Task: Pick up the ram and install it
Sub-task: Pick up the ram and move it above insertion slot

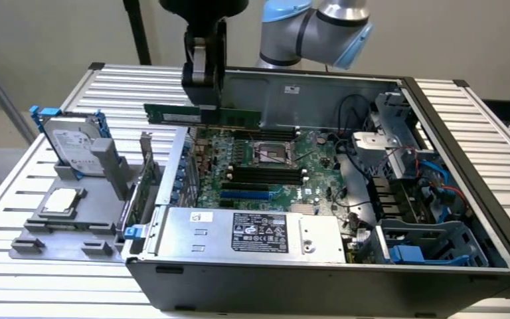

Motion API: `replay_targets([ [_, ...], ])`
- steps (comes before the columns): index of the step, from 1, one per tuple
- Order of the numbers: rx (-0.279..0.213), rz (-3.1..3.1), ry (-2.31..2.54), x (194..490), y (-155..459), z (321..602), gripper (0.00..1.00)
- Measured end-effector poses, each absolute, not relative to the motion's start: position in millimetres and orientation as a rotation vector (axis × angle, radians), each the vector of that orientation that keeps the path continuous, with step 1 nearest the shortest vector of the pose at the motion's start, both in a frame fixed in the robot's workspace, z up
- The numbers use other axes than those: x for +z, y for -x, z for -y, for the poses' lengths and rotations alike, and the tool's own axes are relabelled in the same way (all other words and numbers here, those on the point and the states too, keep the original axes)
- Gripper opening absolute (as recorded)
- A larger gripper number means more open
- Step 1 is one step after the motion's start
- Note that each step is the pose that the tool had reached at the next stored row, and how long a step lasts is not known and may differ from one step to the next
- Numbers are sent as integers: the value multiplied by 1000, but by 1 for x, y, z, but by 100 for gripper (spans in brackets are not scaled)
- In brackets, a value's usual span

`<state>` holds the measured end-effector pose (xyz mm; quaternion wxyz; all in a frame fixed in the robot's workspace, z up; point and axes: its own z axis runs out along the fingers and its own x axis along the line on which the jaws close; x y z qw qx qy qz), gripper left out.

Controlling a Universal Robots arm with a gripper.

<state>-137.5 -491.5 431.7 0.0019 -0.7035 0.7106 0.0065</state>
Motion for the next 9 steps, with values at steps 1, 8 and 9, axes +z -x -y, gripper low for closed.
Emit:
replay_targets([
  [1,21,-2230,2207,431,135,488,14],
  [8,20,-2230,2207,429,119,464,14],
  [9,20,-2230,2207,428,117,461,14],
])
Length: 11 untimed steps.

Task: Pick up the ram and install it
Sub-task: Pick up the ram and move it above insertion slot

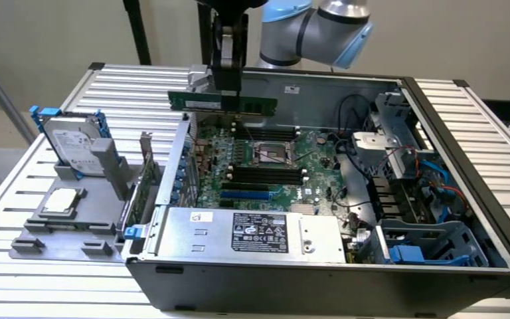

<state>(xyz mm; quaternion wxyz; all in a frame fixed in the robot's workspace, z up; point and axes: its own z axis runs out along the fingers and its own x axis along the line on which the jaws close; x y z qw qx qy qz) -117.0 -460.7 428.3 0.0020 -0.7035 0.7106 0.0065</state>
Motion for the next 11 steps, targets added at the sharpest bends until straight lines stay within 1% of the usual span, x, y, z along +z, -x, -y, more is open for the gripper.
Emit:
replay_targets([
  [11,20,-2230,2208,419,89,423,14],
])
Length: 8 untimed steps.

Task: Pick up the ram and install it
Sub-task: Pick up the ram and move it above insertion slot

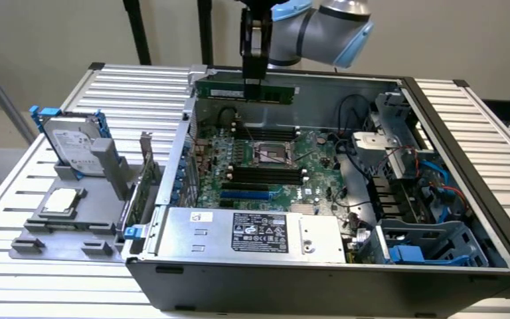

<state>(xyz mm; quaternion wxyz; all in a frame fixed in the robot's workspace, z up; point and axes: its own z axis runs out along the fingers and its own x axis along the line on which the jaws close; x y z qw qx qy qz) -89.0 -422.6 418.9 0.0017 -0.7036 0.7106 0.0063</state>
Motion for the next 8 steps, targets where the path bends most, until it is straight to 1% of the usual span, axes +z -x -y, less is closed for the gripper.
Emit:
replay_targets([
  [8,20,-2230,2208,407,64,403,14],
])
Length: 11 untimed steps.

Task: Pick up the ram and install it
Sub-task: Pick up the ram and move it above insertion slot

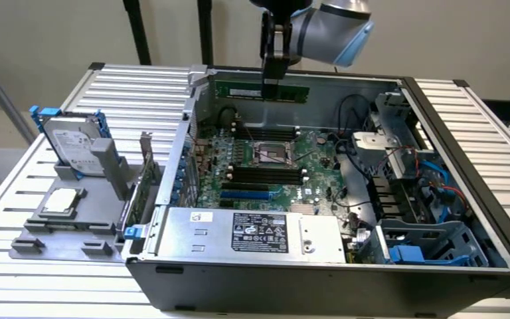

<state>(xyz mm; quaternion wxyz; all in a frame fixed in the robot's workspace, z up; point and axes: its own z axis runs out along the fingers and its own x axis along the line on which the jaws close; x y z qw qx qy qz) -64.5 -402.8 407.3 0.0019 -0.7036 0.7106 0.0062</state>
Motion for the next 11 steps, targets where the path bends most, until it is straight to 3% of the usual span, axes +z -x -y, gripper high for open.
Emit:
replay_targets([
  [11,15,-2228,2206,391,40,395,14],
])
